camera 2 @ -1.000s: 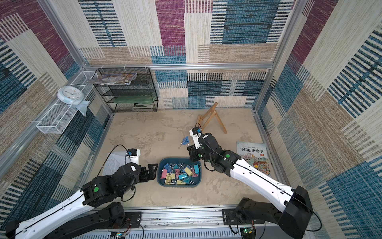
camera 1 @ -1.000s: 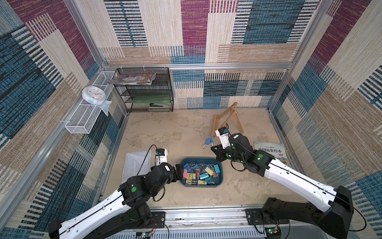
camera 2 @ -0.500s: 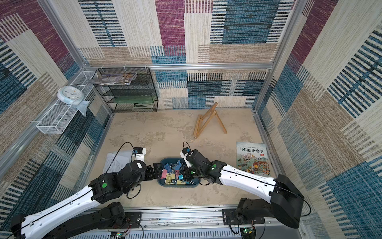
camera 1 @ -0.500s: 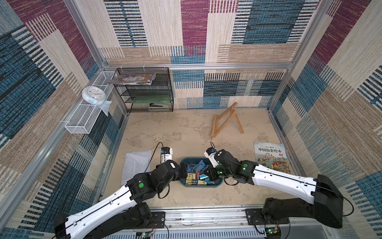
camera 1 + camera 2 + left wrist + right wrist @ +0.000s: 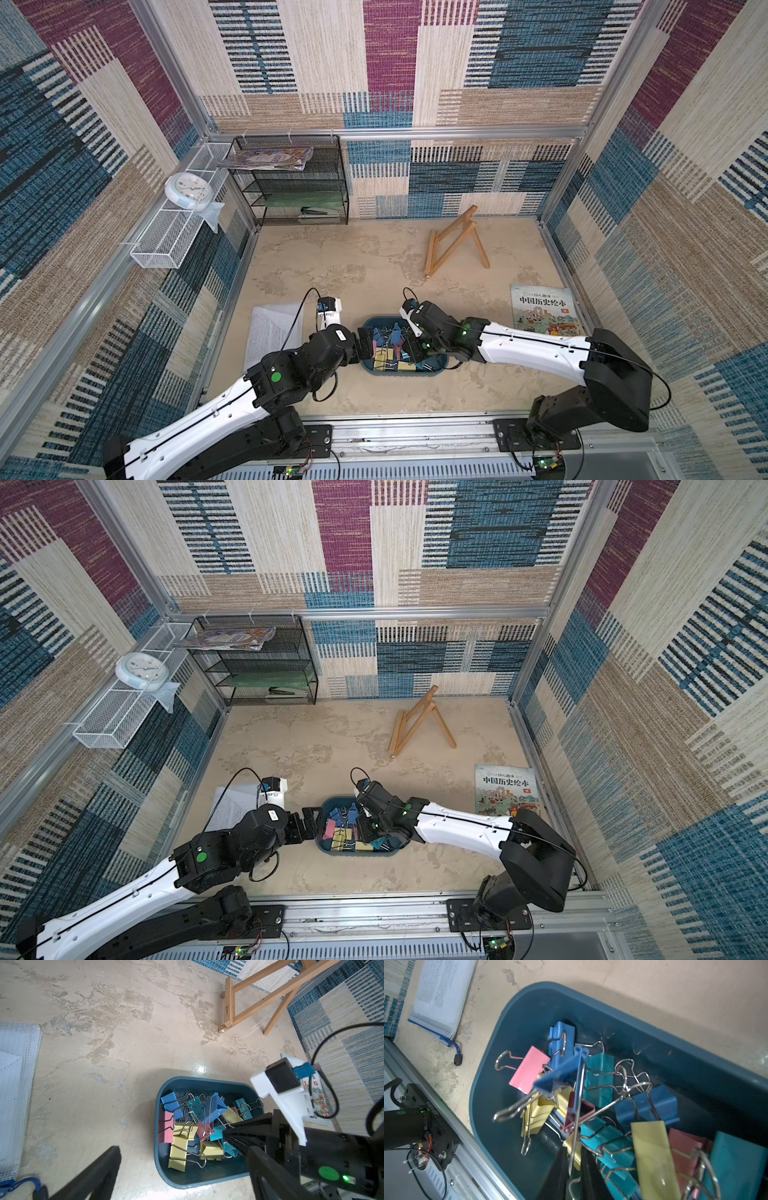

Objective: Put the binder clips in the storage box
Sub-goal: Place the binder clip in the storage box, then reset both arms

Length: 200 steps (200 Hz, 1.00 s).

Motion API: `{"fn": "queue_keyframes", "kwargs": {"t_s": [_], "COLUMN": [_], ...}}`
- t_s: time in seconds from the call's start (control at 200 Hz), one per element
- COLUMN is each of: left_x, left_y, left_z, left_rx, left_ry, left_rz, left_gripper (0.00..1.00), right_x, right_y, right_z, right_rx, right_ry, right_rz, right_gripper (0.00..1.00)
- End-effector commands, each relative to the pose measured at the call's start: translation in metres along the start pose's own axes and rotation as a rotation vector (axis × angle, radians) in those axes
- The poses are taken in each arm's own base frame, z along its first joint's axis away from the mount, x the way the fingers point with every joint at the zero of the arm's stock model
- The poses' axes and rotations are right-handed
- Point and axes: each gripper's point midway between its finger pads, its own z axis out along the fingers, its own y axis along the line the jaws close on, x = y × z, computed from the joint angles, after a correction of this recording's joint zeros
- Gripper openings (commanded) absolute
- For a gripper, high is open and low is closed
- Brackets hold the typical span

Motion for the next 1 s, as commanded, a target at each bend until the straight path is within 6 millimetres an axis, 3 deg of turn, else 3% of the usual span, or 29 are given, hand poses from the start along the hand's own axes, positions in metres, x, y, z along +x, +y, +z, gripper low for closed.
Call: {"fn": "queue_keyframes", "kwargs": {"t_s": [0.0,0.205,0.32,0.411,0.506,0.581,0.721,0.851,0.916,0.996], "left_x": [-0.002,-0.003,-0.008,-0.014,-0.025,-0.034,-0.050,-0.058,-0.058,-0.063], "left_y": [0.002,0.003,0.004,0.006,0.008,0.008,0.020,0.039,0.048,0.076], "left_z": [0.002,0.003,0.002,0.000,-0.002,-0.002,0.006,0.022,0.035,0.045], "left_rx": [-0.007,-0.010,-0.014,-0.031,-0.054,-0.073,-0.197,-0.337,-0.357,-0.404], "left_ry": [-0.020,-0.035,-0.055,-0.086,-0.140,-0.194,-0.317,-0.424,-0.470,-0.519], "left_rz": [-0.009,-0.012,0.002,0.022,0.082,0.172,0.370,0.507,0.567,0.543], "left_gripper": [0.99,0.99,0.99,0.99,0.99,0.99,0.99,0.99,0.99,0.99], "right_x": [-0.008,-0.031,-0.050,-0.066,-0.078,-0.081,-0.063,-0.038,-0.033,-0.030], "right_y": [0.002,0.003,-0.002,-0.018,-0.049,-0.078,-0.130,-0.174,-0.197,-0.230], "right_z": [-0.011,-0.049,-0.082,-0.116,-0.160,-0.198,-0.247,-0.258,-0.253,-0.238], "right_rx": [-0.004,0.008,0.044,0.130,0.281,0.419,0.658,0.855,0.910,0.919], "right_ry": [-0.047,-0.172,-0.290,-0.420,-0.596,-0.750,-0.982,-1.082,-1.103,-1.089], "right_rz": [0.016,0.002,-0.013,-0.005,0.017,0.046,0.108,0.133,0.139,0.182], "right_gripper": [0.31,0.43,0.46,0.47,0.51,0.63,0.82,0.93,0.97,0.98]}}
